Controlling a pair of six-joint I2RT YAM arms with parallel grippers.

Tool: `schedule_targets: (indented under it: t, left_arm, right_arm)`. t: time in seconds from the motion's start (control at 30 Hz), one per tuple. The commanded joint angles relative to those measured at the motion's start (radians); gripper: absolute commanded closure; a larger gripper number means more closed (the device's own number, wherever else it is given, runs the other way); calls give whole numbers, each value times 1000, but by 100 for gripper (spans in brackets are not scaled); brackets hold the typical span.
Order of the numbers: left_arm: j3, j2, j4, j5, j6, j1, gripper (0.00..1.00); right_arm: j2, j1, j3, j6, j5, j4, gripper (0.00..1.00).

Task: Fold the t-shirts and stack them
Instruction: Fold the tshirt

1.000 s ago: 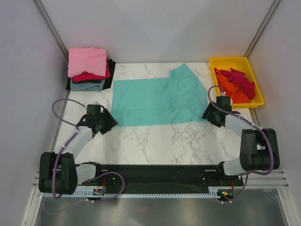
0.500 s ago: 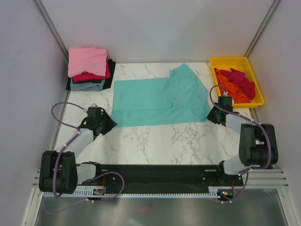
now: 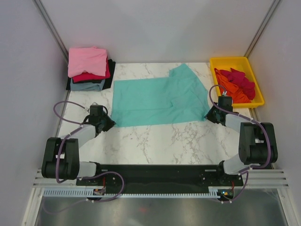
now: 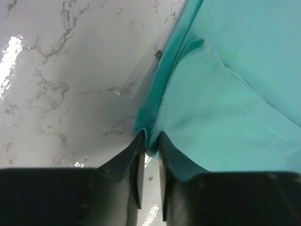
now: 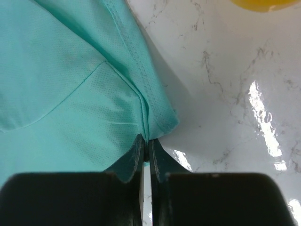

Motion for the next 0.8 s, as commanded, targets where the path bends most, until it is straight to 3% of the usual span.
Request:
schedule_targets:
  t: [0.0, 0.03, 0.07, 0.33, 0.77]
  left_arm:
    - [20, 24, 23, -31, -12, -2, 79]
    - [19, 24, 24, -26, -11, -2, 93]
    - [20, 23, 24, -25, -8, -2, 98]
    - [85, -75, -152, -25, 23, 4, 98]
    - [5, -531, -451, 21, -44, 17, 98]
  right_arm:
    - [36, 2, -7, -11, -22, -15, 92]
    - [35, 2, -7, -11, -21, -15, 94]
    - [35, 0, -7, -9, -21, -15, 100]
    - [-121, 2, -25, 18, 73, -149, 100]
    - [-535, 0, -120, 104, 97, -467, 100]
